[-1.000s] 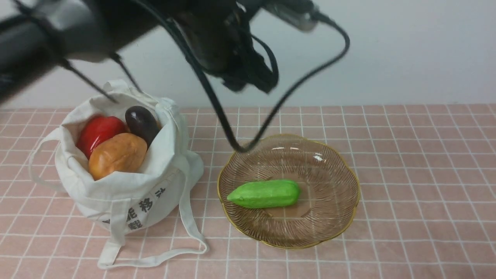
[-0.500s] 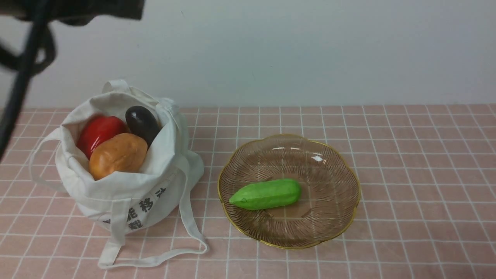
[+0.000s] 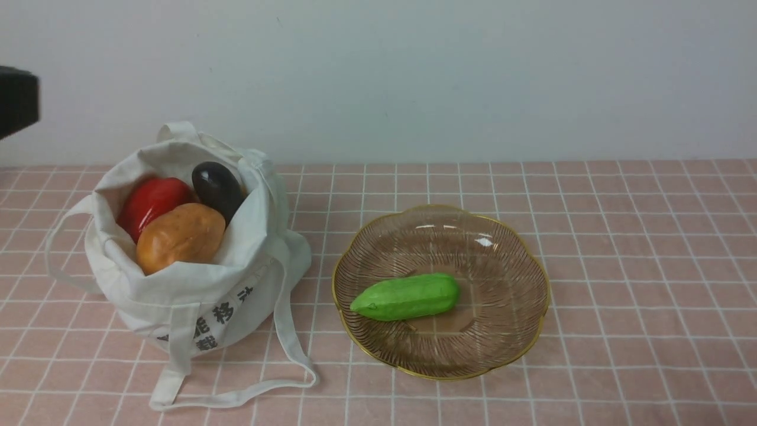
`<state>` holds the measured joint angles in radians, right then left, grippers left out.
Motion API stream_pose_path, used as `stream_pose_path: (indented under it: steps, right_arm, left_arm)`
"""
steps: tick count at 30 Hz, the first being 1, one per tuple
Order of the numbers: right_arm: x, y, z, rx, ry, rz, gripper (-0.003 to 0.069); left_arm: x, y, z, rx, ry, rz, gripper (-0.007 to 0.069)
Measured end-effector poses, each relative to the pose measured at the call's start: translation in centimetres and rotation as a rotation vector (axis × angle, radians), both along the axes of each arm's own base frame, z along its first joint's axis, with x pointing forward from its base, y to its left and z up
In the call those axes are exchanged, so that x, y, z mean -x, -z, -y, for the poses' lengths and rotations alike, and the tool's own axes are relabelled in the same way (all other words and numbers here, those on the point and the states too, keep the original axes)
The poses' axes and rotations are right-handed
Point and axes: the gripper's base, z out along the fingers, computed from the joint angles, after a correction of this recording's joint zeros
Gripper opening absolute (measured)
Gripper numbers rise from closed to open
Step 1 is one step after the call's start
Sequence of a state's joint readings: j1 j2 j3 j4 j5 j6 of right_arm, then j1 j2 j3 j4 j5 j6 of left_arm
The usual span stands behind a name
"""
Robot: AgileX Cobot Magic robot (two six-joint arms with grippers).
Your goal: Take vegetables from bag on pink coffee tablecloth place on plate.
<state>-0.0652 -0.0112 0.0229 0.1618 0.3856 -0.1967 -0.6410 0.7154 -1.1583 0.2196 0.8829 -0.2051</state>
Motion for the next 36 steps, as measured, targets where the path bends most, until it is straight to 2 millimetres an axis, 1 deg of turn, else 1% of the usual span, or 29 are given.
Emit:
stream_pose_path:
  steps: [1,2,3,4,5,6,8,10,11,12,13,14,15,18,20,21,22,23,24,25,27,36]
  right_arm:
    - [0.0,0.0,0.0,0.000,0.000,0.000,-0.0012]
    - [0.0,0.0,0.0,0.000,0.000,0.000,-0.0012]
    - [0.0,0.0,0.0,0.000,0.000,0.000,-0.0012]
    - [0.0,0.0,0.0,0.000,0.000,0.000,-0.0012]
    - [0.0,0.0,0.0,0.000,0.000,0.000,-0.0012]
    - [0.0,0.0,0.0,0.000,0.000,0.000,-0.0012]
    - [0.0,0.0,0.0,0.000,0.000,0.000,-0.0012]
    - [0.0,0.0,0.0,0.000,0.000,0.000,-0.0012]
    - [0.0,0.0,0.0,0.000,0.000,0.000,-0.0012]
    - [0.0,0.0,0.0,0.000,0.000,0.000,-0.0012]
    - [0.0,0.0,0.0,0.000,0.000,0.000,-0.0012]
    - [0.0,0.0,0.0,0.000,0.000,0.000,-0.0012]
    - [0.0,0.0,0.0,0.000,0.000,0.000,-0.0012]
    - [0.0,0.0,0.0,0.000,0.000,0.000,-0.0012]
    - [0.0,0.0,0.0,0.000,0.000,0.000,-0.0012]
    - [0.0,0.0,0.0,0.000,0.000,0.000,-0.0012]
    - [0.0,0.0,0.0,0.000,0.000,0.000,-0.0012]
    - [0.0,0.0,0.0,0.000,0.000,0.000,-0.0012]
    - [0.0,0.0,0.0,0.000,0.000,0.000,-0.0012]
    - [0.0,0.0,0.0,0.000,0.000,0.000,-0.0012]
    - [0.0,0.0,0.0,0.002,-0.001,0.000,-0.0012]
    - [0.0,0.0,0.0,0.004,-0.001,-0.001,-0.0012]
  left_arm:
    - [0.8,-0.1,-0.7,0.010,-0.003,0.017,-0.0005]
    - [0.9,-0.1,-0.7,0.013,-0.003,0.020,-0.0005]
    - [1.8,0.2,-1.4,0.022,-0.002,0.045,-0.0005]
    - [2.1,0.5,-1.6,0.025,-0.002,0.059,-0.0005]
    - [2.4,1.0,-1.9,0.026,-0.002,0.069,-0.0005]
    - [3.0,2.1,-2.4,0.026,-0.012,0.092,-0.0005]
    - [3.4,3.5,-2.8,0.029,-0.034,0.110,-0.0005]
    - [4.1,6.1,-3.4,0.043,-0.091,0.128,-0.0005]
    - [4.0,7.2,-3.4,0.041,-0.114,0.132,-0.0005]
    - [4.2,9.1,-3.6,0.035,-0.144,0.139,-0.0005]
    - [4.3,10.5,-3.8,0.028,-0.182,0.143,-0.0005]
    - [4.4,12.6,-4.0,0.018,-0.225,0.146,-0.0005]
    - [4.3,13.5,-4.0,0.009,-0.233,0.128,-0.0005]
    - [4.5,19.3,-4.5,-0.005,-0.348,0.128,-0.0005]
    - [4.5,22.1,-4.6,0.003,-0.381,0.109,-0.0005]
    - [4.4,22.4,-4.6,0.004,-0.384,0.102,-0.0005]
    - [4.3,24.2,-4.6,0.013,-0.399,0.087,-0.0005]
    - [4.2,25.5,-4.6,0.015,-0.398,0.065,-0.0005]
    - [4.2,25.7,-4.6,0.014,-0.398,0.062,-0.0005]
    - [4.1,26.9,-4.6,0.011,-0.398,0.030,-0.0005]
    - [4.0,28.3,-4.6,-0.001,-0.397,-0.010,-0.0005]
    - [3.9,28.3,-4.5,0.023,-0.397,0.014,-0.0005]
